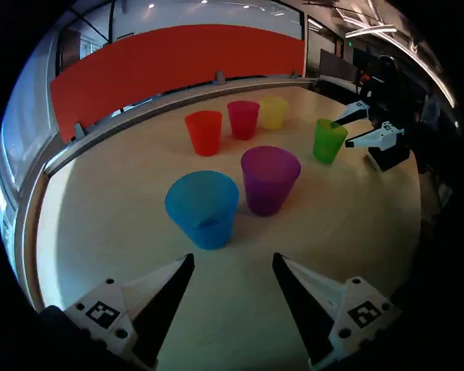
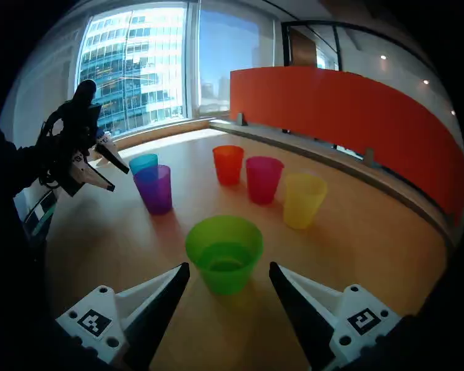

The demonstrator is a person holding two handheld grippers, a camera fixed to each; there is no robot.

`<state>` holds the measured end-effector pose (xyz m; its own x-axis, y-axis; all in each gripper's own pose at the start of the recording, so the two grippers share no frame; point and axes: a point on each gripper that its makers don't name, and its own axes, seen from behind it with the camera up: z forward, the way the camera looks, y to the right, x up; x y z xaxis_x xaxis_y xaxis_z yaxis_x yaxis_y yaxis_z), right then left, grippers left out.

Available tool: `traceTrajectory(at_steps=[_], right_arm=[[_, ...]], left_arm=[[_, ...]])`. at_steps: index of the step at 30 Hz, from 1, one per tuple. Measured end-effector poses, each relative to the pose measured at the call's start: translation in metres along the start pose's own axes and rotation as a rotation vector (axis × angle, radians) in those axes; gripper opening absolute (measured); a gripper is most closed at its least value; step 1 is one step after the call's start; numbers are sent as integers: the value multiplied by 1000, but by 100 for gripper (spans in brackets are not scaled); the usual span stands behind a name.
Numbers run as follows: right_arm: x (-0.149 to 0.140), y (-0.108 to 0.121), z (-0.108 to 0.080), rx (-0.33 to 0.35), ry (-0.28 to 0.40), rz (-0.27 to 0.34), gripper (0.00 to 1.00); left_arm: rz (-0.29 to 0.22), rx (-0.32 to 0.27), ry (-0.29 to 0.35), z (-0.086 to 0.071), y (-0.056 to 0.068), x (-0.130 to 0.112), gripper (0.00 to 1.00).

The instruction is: Pour water

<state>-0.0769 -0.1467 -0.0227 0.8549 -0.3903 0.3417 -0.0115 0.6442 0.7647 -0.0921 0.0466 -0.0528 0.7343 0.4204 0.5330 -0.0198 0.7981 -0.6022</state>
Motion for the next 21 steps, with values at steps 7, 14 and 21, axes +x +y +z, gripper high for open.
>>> traceTrajectory(at_steps=[7, 14, 21], right_arm=[[-3, 4, -18, -37, 15, 12, 100], [0, 12, -38, -91, 51, 51, 100], [6, 14, -60, -143, 92, 85, 100]], left_arm=[[-26, 29, 32, -9, -6, 1, 94], [-66, 92, 105, -21, -16, 11, 94], [-118, 160, 200, -40, -32, 24, 94]])
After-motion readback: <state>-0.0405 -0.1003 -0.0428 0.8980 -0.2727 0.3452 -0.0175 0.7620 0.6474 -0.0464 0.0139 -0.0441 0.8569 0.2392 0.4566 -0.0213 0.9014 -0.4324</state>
